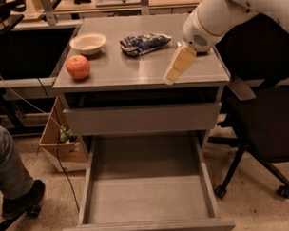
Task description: Place blue chip bag into middle drawer
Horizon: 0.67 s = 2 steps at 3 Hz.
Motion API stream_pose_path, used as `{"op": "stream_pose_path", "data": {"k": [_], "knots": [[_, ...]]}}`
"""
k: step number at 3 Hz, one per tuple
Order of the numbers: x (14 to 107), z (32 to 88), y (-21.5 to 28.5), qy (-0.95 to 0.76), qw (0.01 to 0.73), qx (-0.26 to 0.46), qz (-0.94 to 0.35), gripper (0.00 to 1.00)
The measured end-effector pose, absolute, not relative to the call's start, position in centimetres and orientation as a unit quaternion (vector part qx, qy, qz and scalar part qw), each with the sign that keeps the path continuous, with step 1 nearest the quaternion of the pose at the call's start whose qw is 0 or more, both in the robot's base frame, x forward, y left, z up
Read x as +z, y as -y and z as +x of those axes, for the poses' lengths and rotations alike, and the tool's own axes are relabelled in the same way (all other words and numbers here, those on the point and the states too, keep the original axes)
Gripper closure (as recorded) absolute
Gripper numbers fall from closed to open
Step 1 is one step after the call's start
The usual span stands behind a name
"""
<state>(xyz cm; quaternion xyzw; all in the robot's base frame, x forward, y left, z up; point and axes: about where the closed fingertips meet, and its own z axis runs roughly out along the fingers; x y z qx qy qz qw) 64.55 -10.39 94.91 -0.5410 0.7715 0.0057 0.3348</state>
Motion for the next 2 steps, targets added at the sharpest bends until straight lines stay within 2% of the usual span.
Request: {"op": "stream_pose_path", "data": {"k": [2], "knots": [[94.1, 73.3, 7.8, -0.792, 0.409, 0.056, -0.449, 0.00]]}}
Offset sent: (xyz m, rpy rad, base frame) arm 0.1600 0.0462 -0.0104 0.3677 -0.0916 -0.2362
